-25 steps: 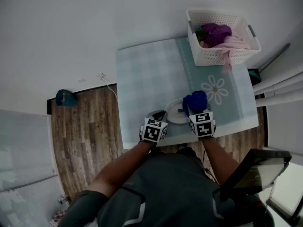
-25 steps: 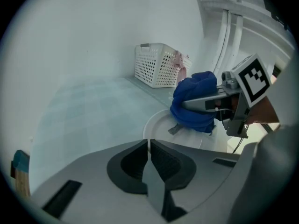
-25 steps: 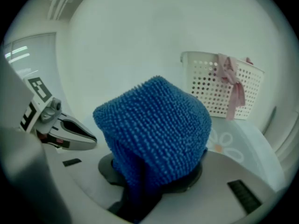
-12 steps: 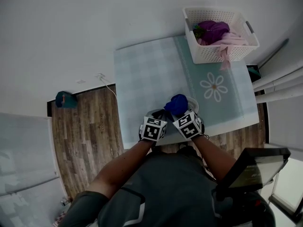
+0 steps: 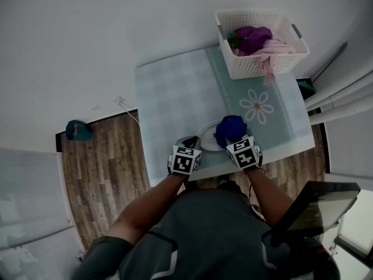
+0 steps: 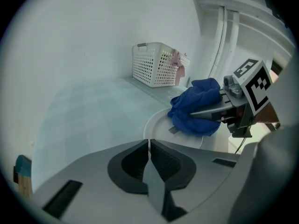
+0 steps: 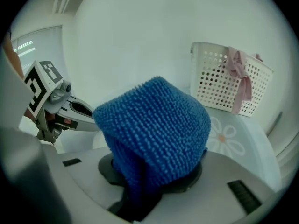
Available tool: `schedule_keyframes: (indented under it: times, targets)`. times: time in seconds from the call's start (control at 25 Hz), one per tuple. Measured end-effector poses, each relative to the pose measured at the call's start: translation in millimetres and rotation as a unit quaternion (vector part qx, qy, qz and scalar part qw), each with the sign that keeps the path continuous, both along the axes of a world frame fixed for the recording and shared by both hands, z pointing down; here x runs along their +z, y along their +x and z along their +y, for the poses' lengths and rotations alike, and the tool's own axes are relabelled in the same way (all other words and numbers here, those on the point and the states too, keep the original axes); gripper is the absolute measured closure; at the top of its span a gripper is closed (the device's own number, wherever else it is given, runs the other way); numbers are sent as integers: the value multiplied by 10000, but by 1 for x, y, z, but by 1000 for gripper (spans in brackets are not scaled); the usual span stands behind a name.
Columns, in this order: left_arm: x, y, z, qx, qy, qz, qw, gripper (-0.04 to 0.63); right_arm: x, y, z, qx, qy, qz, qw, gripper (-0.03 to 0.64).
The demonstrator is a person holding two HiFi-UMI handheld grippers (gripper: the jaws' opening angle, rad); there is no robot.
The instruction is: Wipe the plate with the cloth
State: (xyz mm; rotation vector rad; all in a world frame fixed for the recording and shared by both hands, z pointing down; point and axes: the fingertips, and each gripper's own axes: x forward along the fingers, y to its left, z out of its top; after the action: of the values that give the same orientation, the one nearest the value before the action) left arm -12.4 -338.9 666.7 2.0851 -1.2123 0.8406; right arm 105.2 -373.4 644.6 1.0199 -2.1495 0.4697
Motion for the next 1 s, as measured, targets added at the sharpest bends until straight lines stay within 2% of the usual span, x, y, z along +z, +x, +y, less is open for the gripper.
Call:
schedule_keyframes:
  times: [0.16, 0.24, 0.44, 0.52, 0.76, 1.0]
  targets:
    - [-1, 1, 2, -9, -5, 7, 10000, 583, -15, 13, -5, 380, 209, 76, 9990, 483]
    - [-1, 0, 1, -27, -22, 38, 10000, 583, -25, -1, -1, 384, 181, -68, 9991, 483]
    - [2, 1, -2, -176, -57, 154, 9997, 583, -26, -82, 34, -765, -94, -596, 9952, 483]
    - [2, 1, -2, -144, -76, 154, 9997, 583, -17, -93, 42, -916, -206, -561, 9940, 486]
    - [0, 1, -3, 17, 50, -24, 10000, 583, 3, -66, 37, -798, -328, -334, 9957, 486]
    - [1, 1, -4, 51, 21, -33, 10000, 583, 1, -5, 18, 7, -232, -297, 9993, 486]
